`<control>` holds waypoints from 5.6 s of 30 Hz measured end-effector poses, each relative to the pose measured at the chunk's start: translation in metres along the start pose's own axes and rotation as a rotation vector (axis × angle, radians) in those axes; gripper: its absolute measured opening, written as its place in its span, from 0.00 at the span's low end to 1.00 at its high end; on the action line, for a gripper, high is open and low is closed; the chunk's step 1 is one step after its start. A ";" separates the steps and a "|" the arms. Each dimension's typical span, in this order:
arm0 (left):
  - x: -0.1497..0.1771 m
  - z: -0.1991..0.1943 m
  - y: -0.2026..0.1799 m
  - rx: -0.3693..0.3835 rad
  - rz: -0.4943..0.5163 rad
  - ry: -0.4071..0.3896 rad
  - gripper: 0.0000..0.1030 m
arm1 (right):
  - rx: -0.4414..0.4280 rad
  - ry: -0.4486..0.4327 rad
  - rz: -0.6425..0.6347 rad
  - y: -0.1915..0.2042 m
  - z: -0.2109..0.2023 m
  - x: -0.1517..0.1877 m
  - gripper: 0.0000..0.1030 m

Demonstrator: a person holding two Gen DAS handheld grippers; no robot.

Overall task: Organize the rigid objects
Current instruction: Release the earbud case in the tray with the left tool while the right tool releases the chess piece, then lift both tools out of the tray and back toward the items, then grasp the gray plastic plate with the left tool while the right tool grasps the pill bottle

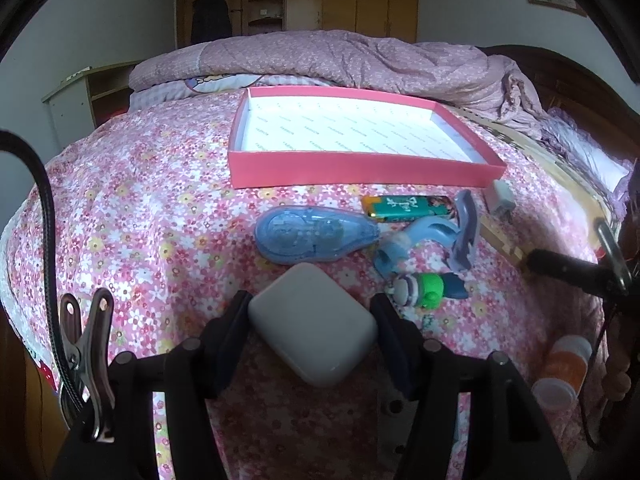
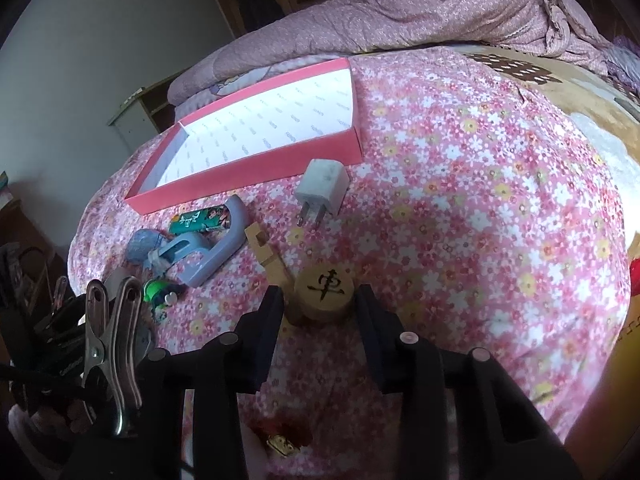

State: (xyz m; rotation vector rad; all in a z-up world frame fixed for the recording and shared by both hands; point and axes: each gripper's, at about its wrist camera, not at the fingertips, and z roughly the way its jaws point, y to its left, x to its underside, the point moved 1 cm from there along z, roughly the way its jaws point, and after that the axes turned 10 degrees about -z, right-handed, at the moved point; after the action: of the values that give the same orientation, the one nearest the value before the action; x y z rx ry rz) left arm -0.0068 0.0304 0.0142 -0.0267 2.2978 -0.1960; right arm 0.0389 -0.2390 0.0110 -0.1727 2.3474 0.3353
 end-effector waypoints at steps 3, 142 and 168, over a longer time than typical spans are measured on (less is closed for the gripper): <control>-0.004 0.000 -0.002 0.007 0.000 0.004 0.62 | 0.001 0.005 -0.004 -0.001 0.003 -0.003 0.32; -0.002 -0.036 -0.030 0.117 0.051 0.263 0.71 | -0.015 0.247 -0.175 0.047 -0.071 0.030 0.49; 0.025 -0.009 -0.044 0.037 0.184 0.303 0.71 | -0.058 0.332 -0.263 0.072 -0.041 0.056 0.49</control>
State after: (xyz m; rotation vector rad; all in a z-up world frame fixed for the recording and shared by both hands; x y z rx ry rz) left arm -0.0326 -0.0143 0.0082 0.2487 2.5797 -0.1559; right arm -0.0443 -0.1830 0.0135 -0.5990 2.5997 0.2606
